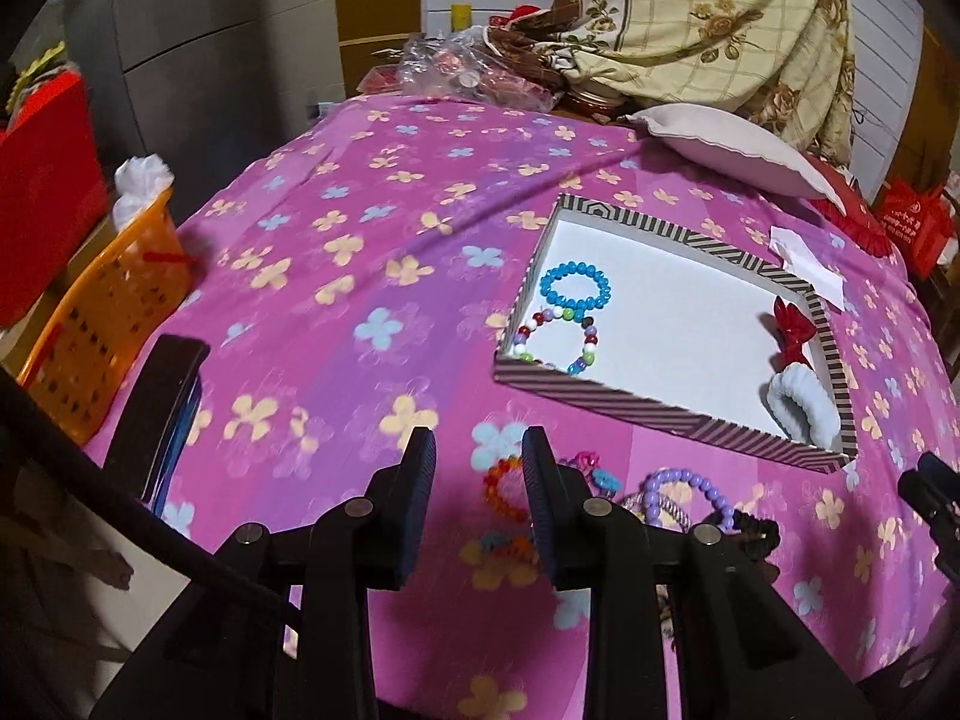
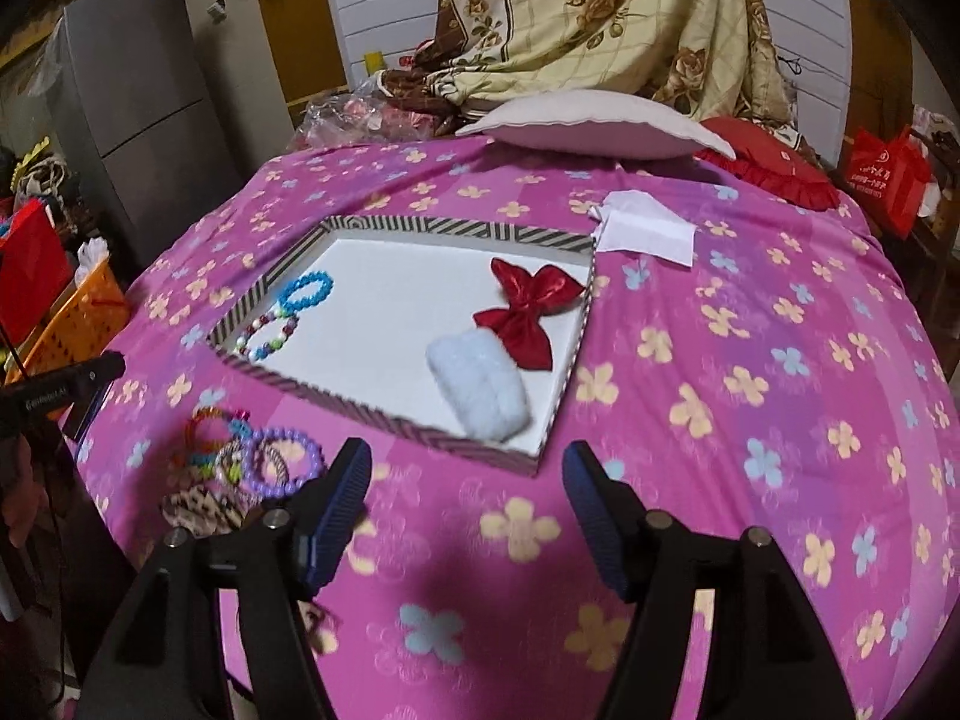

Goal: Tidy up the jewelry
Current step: 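Withdraw both tools from the tray back over the jewelry pile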

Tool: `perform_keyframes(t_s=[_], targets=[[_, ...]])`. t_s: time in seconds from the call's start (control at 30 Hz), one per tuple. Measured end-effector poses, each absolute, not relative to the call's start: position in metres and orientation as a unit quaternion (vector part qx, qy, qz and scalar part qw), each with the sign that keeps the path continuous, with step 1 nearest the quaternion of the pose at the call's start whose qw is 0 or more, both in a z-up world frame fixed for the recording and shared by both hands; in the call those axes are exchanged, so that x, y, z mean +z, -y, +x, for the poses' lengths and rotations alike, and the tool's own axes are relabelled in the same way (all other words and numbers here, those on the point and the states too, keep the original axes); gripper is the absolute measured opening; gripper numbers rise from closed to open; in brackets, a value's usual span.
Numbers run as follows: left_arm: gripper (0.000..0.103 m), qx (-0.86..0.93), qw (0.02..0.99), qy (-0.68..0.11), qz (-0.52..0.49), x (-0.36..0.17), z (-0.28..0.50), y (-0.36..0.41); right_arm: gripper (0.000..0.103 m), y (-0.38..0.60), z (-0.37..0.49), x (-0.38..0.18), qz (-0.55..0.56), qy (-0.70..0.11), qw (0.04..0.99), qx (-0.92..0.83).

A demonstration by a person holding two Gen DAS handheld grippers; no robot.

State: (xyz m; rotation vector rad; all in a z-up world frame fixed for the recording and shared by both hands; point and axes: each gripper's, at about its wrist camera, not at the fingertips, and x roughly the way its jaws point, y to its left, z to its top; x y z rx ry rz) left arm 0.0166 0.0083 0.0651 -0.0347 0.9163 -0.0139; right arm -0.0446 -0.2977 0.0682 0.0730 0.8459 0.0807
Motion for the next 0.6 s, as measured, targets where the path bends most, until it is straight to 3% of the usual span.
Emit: perform_keyframes(t_s=[0.6], targets=[[0.046, -0.005, 0.883, -0.466, -0.057, 0.054, -0.013, -0.043, 0.077, 0.284, -0.086, 0.051, 0.034, -0.429, 0.902, 0.045]])
